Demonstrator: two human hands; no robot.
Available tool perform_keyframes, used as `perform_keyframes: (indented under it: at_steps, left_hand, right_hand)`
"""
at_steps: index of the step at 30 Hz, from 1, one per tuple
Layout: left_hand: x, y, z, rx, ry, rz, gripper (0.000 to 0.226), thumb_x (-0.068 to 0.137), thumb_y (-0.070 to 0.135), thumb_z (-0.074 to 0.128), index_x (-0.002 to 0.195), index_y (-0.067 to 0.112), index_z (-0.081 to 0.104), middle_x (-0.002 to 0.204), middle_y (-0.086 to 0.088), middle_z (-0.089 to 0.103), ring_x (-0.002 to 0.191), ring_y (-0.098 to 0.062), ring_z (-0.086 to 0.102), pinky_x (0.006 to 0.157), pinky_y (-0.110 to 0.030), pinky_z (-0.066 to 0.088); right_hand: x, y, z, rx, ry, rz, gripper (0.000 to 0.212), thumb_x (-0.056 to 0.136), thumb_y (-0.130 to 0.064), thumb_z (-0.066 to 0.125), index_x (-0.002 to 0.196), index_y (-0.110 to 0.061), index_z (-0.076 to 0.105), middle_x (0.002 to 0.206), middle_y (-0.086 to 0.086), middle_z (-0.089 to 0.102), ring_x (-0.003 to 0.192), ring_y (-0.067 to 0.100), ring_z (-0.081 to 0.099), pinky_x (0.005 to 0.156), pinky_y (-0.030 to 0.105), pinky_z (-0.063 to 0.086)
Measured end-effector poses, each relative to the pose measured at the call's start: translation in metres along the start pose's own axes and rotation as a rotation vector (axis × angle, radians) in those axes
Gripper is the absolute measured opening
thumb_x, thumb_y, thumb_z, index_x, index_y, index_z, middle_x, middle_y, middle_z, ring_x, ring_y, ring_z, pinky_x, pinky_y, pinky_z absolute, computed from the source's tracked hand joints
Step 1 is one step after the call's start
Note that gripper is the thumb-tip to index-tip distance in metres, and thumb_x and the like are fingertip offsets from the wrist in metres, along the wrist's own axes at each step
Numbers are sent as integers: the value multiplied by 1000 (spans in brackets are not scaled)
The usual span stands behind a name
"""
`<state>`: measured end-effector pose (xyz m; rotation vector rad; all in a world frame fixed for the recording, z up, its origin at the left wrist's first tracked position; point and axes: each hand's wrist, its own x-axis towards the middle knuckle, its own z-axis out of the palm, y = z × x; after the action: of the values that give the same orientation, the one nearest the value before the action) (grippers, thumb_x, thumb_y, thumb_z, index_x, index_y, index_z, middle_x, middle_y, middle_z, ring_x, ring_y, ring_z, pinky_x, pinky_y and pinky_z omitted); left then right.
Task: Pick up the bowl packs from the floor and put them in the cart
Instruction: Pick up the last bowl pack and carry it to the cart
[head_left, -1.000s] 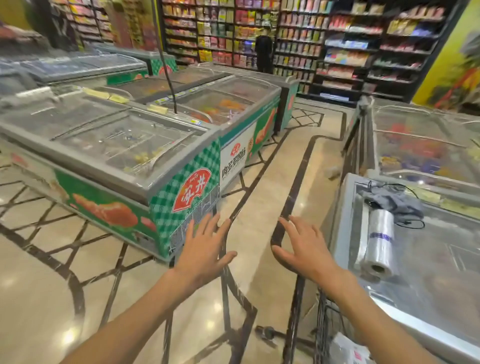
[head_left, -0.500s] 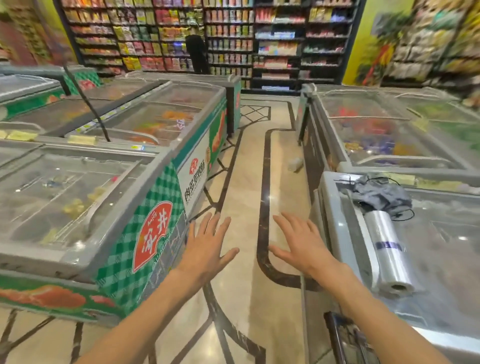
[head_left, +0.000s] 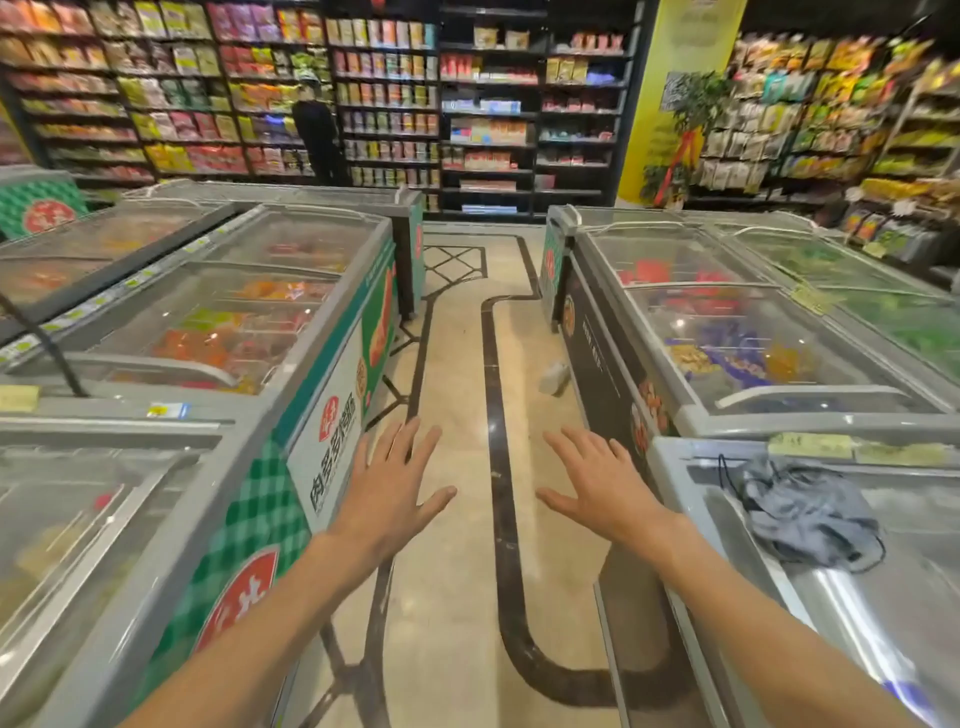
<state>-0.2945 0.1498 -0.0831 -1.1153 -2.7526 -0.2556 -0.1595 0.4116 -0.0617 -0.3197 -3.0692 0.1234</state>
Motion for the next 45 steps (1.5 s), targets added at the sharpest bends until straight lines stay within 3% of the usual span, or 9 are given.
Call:
perform_keyframes:
  at_steps: [7, 13, 28, 35, 42, 45]
  left_hand:
    - [211, -94, 60, -36, 12, 43, 78, 97, 70, 34, 162, 28, 18, 169, -4, 18, 157, -26, 7, 125, -53, 6]
    - [422, -137, 81, -77, -24, 119, 78, 98, 69, 36, 162, 28, 19, 170, -4, 16, 157, -26, 8, 126, -53, 6]
    - [952, -200, 204, -60, -54, 235, 75, 98, 70, 32, 161, 31, 18, 170, -4, 14, 157, -27, 5, 126, -54, 5]
    - [1157, -249, 254, -66, -50, 232, 76, 97, 72, 27, 161, 31, 22, 169, -3, 18, 157, -26, 9, 126, -53, 5]
    - [1371, -282, 386, -109, -110, 250, 75, 97, 71, 34, 161, 32, 22, 169, -4, 18, 157, -27, 10, 125, -52, 5]
    - [1466, -291, 453, -102, -207, 312, 74, 99, 70, 28, 161, 31, 20, 169, -5, 16, 157, -28, 6, 125, -56, 6]
  right_hand:
    - [220, 42, 20, -20, 9, 70, 79, 97, -68, 47, 161, -29, 22, 166, 2, 30, 152, 25, 29, 123, 53, 22]
    - [397, 102, 2, -73, 13, 169, 80, 95, -70, 47, 161, -30, 23, 166, 1, 29, 154, 23, 25, 124, 53, 19]
    - [853, 336, 23, -73, 38, 276, 84, 97, -65, 50, 164, -28, 16, 168, 3, 23, 156, 25, 18, 126, 55, 15]
    - [1054, 420, 27, -78, -18, 288, 82, 97, -67, 49, 163, -29, 18, 168, 6, 24, 155, 27, 22, 125, 55, 18]
    - [1254, 535, 98, -69, -11, 350, 85, 97, -67, 49, 164, -28, 12, 167, 3, 25, 155, 23, 21, 124, 48, 16]
    - [1335, 587, 147, -16, -77, 432, 88, 96, -69, 47, 165, -29, 10, 166, 6, 27, 154, 25, 23, 124, 54, 18]
